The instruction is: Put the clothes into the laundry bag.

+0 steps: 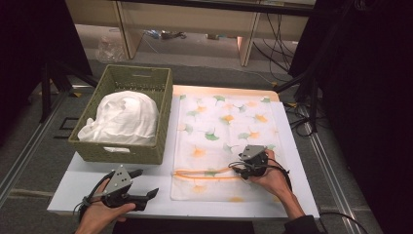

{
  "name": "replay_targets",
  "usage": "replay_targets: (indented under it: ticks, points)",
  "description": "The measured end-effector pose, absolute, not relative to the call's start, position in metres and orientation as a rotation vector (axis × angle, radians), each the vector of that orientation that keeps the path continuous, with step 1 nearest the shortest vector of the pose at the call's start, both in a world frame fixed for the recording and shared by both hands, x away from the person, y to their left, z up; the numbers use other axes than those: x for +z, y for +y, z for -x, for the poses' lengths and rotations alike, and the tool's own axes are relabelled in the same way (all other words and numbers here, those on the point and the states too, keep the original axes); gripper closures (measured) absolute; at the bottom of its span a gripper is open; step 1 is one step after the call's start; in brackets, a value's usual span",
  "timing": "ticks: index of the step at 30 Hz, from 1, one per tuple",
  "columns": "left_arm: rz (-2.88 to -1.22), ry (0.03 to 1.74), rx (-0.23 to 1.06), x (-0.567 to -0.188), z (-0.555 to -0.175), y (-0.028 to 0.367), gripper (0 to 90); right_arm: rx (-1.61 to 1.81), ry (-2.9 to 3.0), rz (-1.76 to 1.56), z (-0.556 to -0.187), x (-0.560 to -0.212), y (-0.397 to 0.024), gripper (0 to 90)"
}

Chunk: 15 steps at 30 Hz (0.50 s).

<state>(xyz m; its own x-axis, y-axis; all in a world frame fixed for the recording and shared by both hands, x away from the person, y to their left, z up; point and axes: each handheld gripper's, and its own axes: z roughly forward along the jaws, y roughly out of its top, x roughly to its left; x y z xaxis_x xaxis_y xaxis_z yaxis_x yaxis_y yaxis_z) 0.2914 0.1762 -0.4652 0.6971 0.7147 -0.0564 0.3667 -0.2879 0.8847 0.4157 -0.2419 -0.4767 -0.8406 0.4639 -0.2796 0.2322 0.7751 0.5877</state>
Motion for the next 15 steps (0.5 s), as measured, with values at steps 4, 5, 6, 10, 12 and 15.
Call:
replay_targets:
  ticks: [4,5,6,10,12,15]
  points:
    - [-1.911,0.845,0.438,-0.465,-0.293,0.177,18.0,0.702,2.568,-0.518,-0.417,-0.474,-0.242,59.7]
    - [-1.914,0.842,0.437,-0.466,-0.294,0.178,18.2,0.700,2.576,-0.506,-0.419,-0.475,-0.241,60.0]
    - [-1.916,0.849,0.438,-0.466,-0.293,0.178,18.2,0.700,2.576,-0.506,-0.419,-0.475,-0.241,60.0]
    - [-1.912,0.849,0.440,-0.466,-0.295,0.178,18.4,0.702,2.568,-0.527,-0.421,-0.475,-0.240,59.4]
    - [-1.921,0.857,0.437,-0.466,-0.293,0.178,18.4,0.698,2.579,-0.532,-0.426,-0.475,-0.238,60.1]
    - [-1.918,0.855,0.444,-0.466,-0.294,0.178,18.4,0.702,2.579,-0.566,-0.429,-0.475,-0.237,63.1]
